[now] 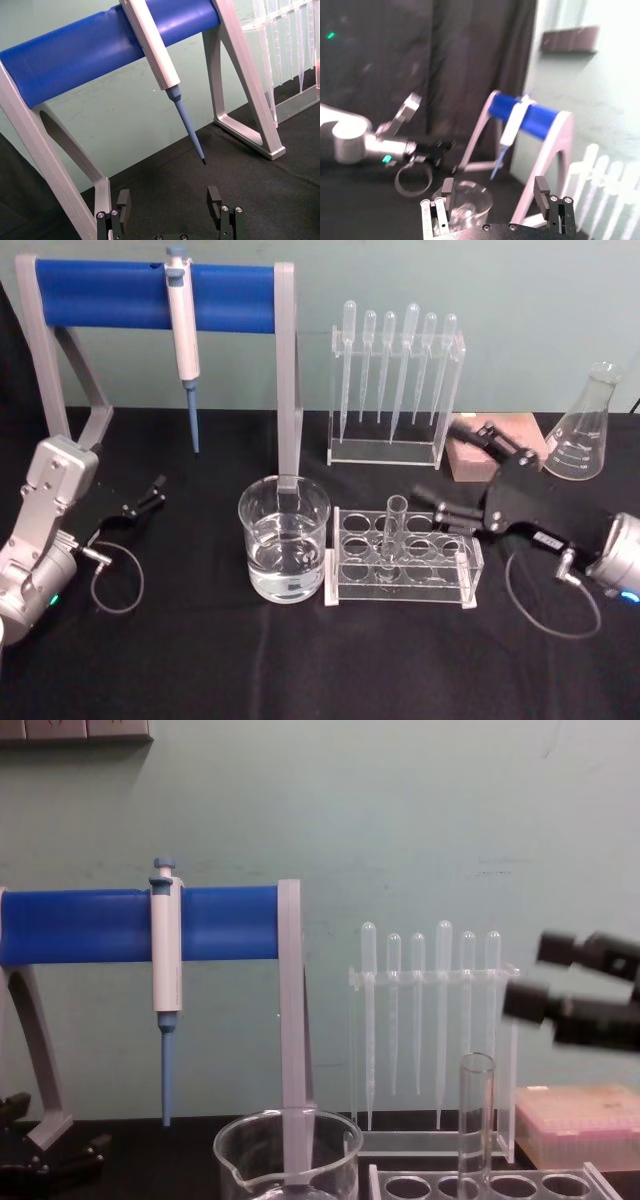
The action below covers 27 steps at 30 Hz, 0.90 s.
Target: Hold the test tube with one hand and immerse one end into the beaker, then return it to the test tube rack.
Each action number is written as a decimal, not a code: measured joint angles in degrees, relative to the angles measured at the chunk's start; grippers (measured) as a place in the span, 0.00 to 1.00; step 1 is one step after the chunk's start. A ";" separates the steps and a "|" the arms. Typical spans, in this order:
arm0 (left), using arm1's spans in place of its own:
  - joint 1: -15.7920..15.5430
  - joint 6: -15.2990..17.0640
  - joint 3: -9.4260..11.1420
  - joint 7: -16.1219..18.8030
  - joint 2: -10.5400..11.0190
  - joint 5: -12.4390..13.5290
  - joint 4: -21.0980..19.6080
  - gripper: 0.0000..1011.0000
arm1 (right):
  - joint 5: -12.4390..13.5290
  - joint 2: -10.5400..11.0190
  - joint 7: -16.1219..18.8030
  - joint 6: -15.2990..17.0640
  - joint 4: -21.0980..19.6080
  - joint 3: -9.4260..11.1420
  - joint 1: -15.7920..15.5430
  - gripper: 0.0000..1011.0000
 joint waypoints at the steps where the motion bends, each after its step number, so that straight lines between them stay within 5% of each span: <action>1: 0.00 0.00 0.00 0.00 0.00 0.00 0.00 0.99 | 0.28 -0.14 -0.69 -0.11 -0.43 0.66 -0.58 0.99; 5: 0.00 0.00 0.00 0.00 0.00 0.00 0.00 0.99 | 0.45 -1.00 -5.62 0.27 -2.16 3.46 -3.15 0.99; 9: 0.00 0.00 0.00 0.00 0.00 0.00 0.00 0.99 | -2.09 -2.95 -13.48 3.05 -2.76 5.57 -5.46 0.99; 13: 0.00 0.00 0.00 0.00 0.00 0.00 0.00 0.99 | -4.66 -4.68 -18.47 4.42 -2.67 6.17 -6.60 0.99; 20: 0.00 0.00 0.00 0.00 0.00 0.00 0.00 0.99 | -13.06 -9.57 -29.16 5.67 -1.78 6.29 -8.67 0.99; 27: 0.00 0.00 0.00 0.00 0.00 0.00 0.00 0.99 | -17.23 -12.14 -33.51 6.14 -1.47 6.40 -9.61 0.99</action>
